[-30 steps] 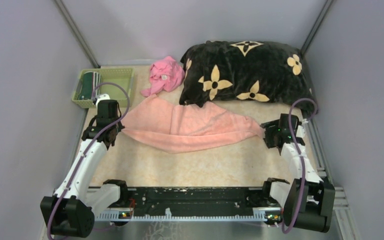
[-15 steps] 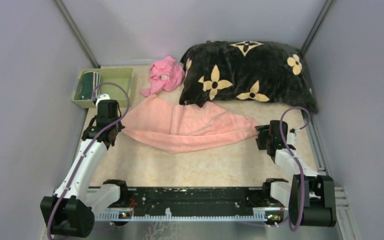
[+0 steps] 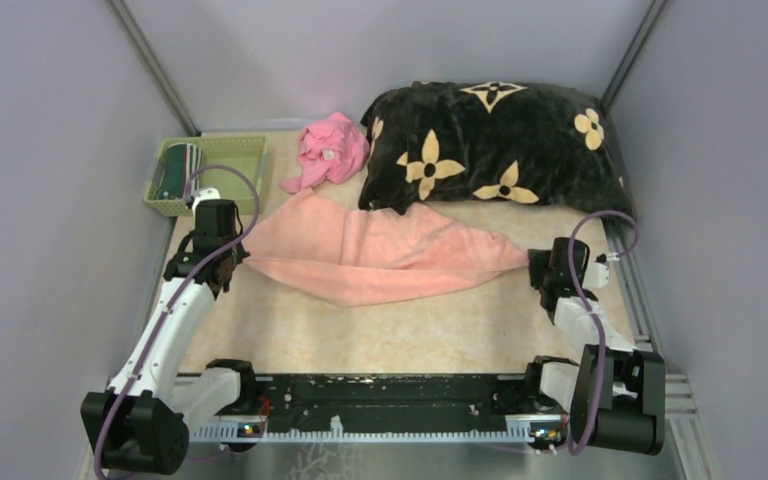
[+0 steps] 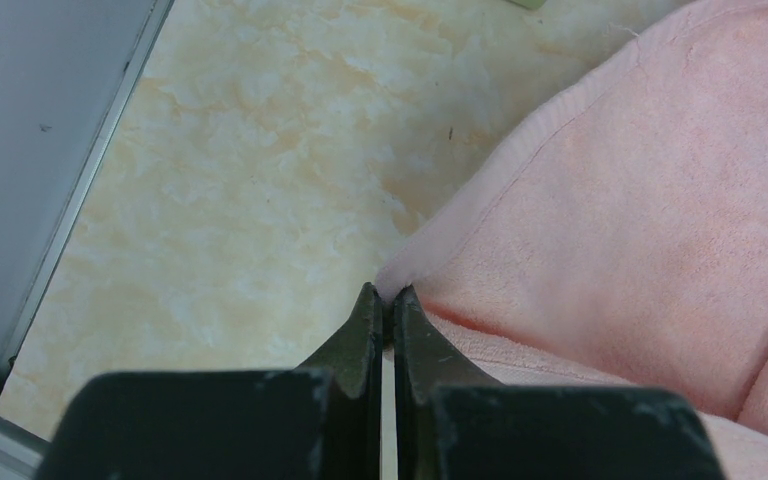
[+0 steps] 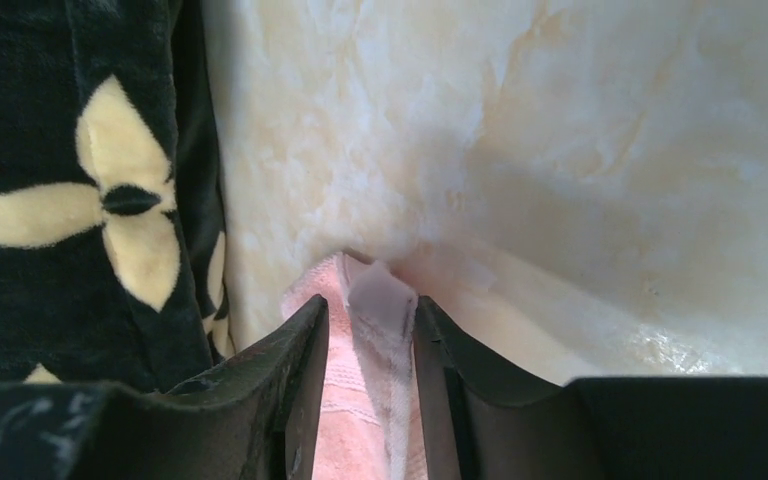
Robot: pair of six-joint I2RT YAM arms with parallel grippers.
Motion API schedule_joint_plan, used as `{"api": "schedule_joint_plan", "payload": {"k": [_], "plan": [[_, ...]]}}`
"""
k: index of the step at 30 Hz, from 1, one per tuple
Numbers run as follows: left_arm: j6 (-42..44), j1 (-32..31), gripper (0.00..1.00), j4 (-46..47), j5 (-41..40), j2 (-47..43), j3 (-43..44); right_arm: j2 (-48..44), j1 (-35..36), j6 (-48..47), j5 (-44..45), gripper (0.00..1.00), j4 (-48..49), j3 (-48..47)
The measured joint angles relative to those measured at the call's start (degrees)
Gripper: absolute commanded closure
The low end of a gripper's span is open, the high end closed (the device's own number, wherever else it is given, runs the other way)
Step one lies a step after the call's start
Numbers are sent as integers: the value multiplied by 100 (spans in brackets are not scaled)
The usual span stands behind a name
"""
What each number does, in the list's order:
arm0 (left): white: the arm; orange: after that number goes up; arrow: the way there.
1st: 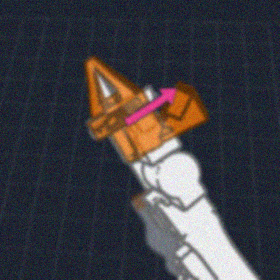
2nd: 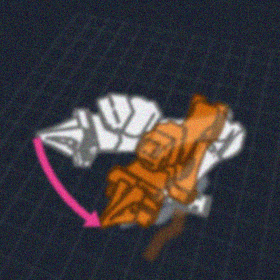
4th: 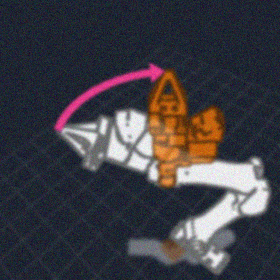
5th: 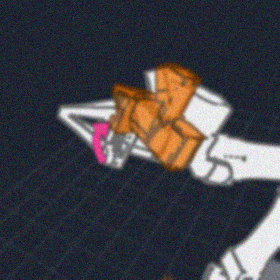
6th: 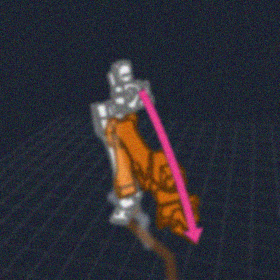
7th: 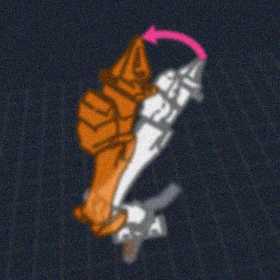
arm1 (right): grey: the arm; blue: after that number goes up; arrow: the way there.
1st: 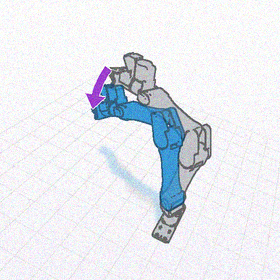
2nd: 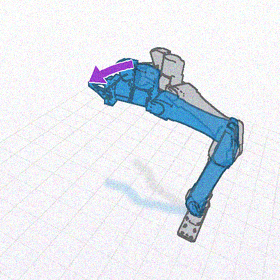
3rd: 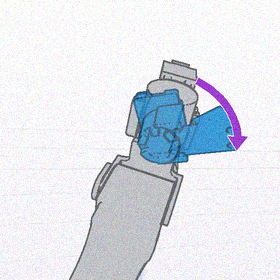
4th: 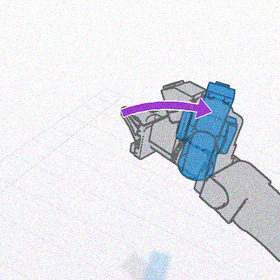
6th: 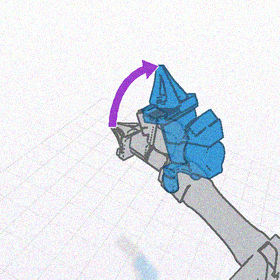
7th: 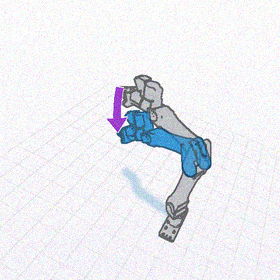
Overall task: Roll the towels
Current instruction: Flatten out the towel at the center of the board.
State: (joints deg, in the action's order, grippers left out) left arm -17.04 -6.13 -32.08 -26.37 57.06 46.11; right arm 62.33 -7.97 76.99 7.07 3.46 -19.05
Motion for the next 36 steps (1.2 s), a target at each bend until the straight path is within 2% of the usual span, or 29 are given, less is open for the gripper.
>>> {"api": "schedule_joint_plan", "payload": {"k": [5,11,17,22,28,31,36], "plan": [[2,0,100,0,0,4,0,2,-59,-208,-7,68,109,-2],[2,0,100,0,0,4,0,24,-133,-564,-96,86,140,-44],[2,0,100,0,0,7,0,87,-166,-907,-168,100,103,-258],[-7,4,100,0,46,7,0,81,-201,-1287,-249,100,-350,-693],[-70,79,100,-177,133,186,509,7,-367,-2098,-332,100,-1480,-2240],[-74,129,100,-188,129,334,1355,-48,-505,-2603,-337,100,-2052,-3386],[-114,216,100,-186,118,640,3239,-87,-721,-3202,-358,100,-2793,-5134]]}}
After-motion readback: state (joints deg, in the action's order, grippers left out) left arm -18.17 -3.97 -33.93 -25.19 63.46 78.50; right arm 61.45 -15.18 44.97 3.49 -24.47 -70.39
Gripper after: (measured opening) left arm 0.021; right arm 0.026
